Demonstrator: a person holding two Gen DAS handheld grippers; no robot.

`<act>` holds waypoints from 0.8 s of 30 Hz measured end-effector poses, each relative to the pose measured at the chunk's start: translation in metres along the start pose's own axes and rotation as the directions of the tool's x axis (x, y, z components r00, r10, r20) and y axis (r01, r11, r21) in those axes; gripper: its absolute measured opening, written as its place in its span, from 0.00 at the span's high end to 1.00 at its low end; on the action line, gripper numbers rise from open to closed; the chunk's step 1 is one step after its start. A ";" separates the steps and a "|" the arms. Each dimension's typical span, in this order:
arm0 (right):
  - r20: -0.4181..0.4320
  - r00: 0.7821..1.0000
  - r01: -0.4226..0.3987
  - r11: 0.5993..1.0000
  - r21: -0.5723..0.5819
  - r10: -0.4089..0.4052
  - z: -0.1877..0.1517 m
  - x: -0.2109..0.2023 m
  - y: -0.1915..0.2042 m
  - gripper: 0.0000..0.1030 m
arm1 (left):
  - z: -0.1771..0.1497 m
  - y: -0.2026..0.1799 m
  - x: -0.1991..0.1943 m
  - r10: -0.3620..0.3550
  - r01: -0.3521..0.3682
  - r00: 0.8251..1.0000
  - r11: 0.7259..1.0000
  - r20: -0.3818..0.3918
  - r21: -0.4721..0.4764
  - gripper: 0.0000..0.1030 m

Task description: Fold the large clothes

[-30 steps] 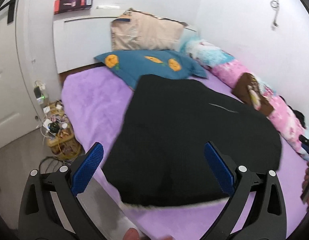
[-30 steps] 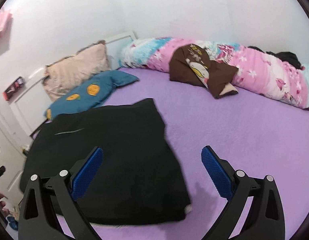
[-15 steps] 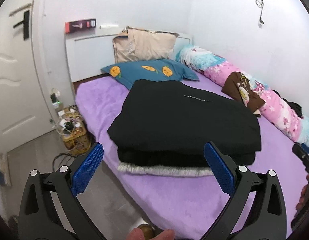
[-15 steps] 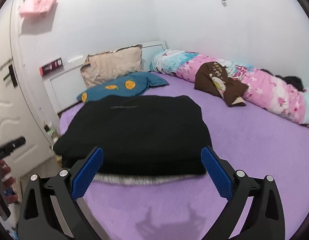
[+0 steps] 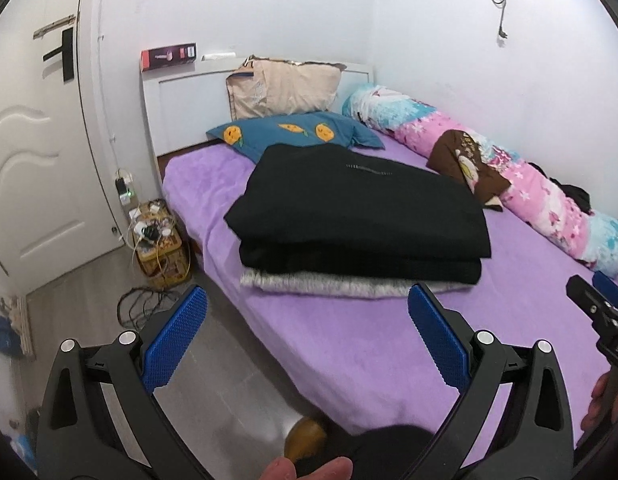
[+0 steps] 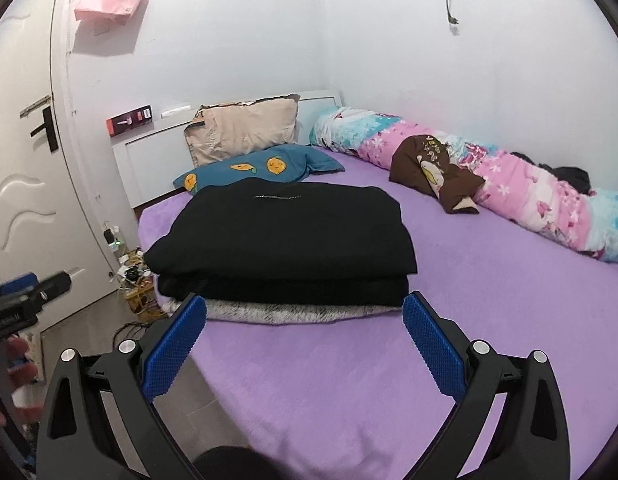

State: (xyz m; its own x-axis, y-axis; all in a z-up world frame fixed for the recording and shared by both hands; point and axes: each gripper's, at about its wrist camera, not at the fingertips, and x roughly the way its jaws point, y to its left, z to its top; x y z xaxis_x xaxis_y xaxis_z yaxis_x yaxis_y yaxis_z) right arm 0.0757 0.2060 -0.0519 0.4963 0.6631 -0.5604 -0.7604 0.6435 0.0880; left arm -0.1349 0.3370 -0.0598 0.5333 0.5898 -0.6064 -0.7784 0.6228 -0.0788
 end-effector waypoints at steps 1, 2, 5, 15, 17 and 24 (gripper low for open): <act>-0.005 1.000 -0.010 1.000 0.008 0.010 -0.003 -0.007 0.002 0.06 | -0.004 0.000 -0.004 -0.001 0.001 1.000 1.000 -0.003 0.000 0.06; -0.005 1.000 -0.011 1.000 0.007 0.011 -0.005 -0.010 0.004 0.06 | -0.008 0.000 -0.008 -0.005 0.005 1.000 1.000 -0.004 0.003 0.06; 0.003 1.000 -0.001 1.000 -0.018 0.001 -0.011 -0.024 0.016 0.06 | -0.018 -0.002 -0.017 -0.005 0.005 1.000 1.000 -0.014 0.016 0.06; 0.025 1.000 -0.001 0.994 -0.107 0.003 -0.032 -0.051 0.056 0.06 | -0.025 -0.001 -0.043 -0.017 0.017 1.000 1.000 -0.022 -0.011 0.06; 0.023 1.000 -0.012 0.993 -0.115 0.015 -0.033 -0.054 0.062 0.06 | -0.022 0.002 -0.045 -0.009 0.009 1.000 1.000 -0.014 -0.013 0.06; 0.043 0.998 -0.041 0.995 -0.094 0.045 -0.028 -0.064 0.066 0.06 | -0.018 -0.002 -0.051 -0.024 0.024 1.000 1.000 0.001 -0.005 0.06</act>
State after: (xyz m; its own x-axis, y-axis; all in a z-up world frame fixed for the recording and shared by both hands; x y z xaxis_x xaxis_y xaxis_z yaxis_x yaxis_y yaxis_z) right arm -0.0175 0.1955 -0.0332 0.4794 0.7071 -0.5198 -0.8160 0.5772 0.0327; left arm -0.1669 0.2963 -0.0431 0.5523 0.5748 -0.6039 -0.7667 0.6346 -0.0972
